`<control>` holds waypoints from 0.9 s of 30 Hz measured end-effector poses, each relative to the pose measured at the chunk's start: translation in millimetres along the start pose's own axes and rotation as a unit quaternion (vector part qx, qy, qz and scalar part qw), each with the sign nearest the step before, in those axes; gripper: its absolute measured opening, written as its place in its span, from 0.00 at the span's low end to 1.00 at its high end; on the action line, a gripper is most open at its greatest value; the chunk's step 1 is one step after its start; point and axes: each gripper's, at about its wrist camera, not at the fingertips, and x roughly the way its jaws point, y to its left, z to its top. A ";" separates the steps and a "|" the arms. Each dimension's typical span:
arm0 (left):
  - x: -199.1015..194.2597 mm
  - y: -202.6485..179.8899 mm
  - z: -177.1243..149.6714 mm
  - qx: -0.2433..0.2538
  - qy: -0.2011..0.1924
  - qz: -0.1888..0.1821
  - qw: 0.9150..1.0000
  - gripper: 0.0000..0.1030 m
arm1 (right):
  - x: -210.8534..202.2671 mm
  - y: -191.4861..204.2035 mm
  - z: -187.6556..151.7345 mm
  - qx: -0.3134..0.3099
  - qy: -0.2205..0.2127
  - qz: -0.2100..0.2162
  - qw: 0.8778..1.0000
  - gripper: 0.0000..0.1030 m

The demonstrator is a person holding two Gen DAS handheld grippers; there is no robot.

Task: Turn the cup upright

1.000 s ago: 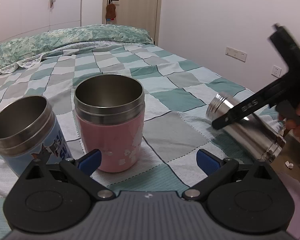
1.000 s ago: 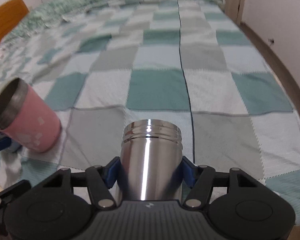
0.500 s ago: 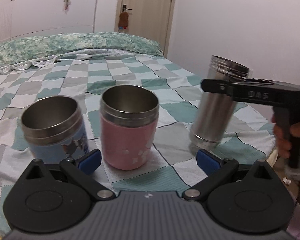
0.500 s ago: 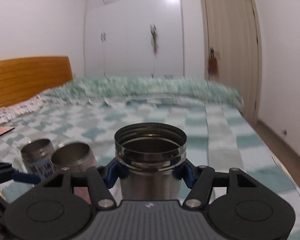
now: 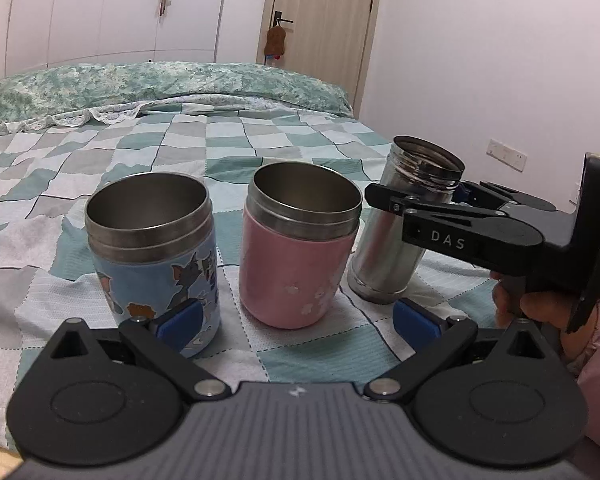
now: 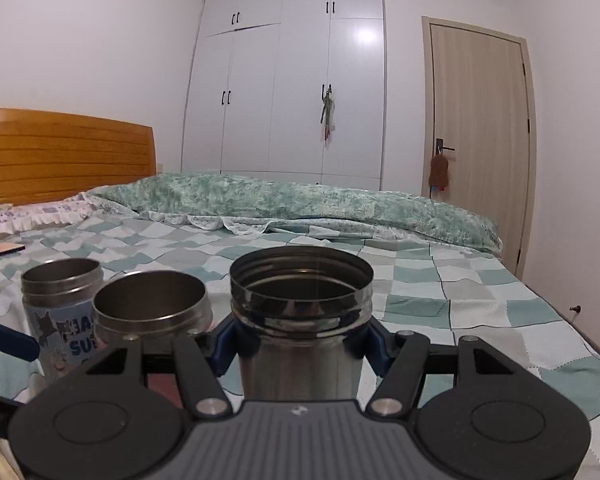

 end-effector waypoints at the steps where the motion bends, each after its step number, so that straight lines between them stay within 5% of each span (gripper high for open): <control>1: -0.4 -0.1 0.1 0.000 -0.002 0.000 1.000 1.00 | -0.1 -0.6 0.8 0.002 0.001 0.000 1.000 0.60; 4: -4.5 1.3 0.2 0.002 -0.013 0.001 1.000 1.00 | -5.9 -4.3 2.5 0.013 0.004 0.007 1.000 0.65; 6: -10.6 -0.7 -0.3 0.003 -0.025 0.009 1.000 1.00 | -14.8 -6.1 4.6 0.018 -0.003 0.007 1.000 0.92; 11: -36.4 -11.8 -3.5 0.005 -0.077 0.021 0.997 1.00 | -65.5 -13.3 5.9 0.018 -0.041 0.010 0.999 1.00; 17: -67.2 -34.1 -26.8 0.011 -0.146 0.045 0.988 1.00 | -137.2 -15.5 -8.3 0.004 -0.077 0.000 0.997 1.00; 27: -69.5 -64.5 -83.7 0.014 -0.193 0.098 0.976 1.00 | -194.8 -16.8 -60.1 -0.004 -0.091 -0.058 0.994 1.00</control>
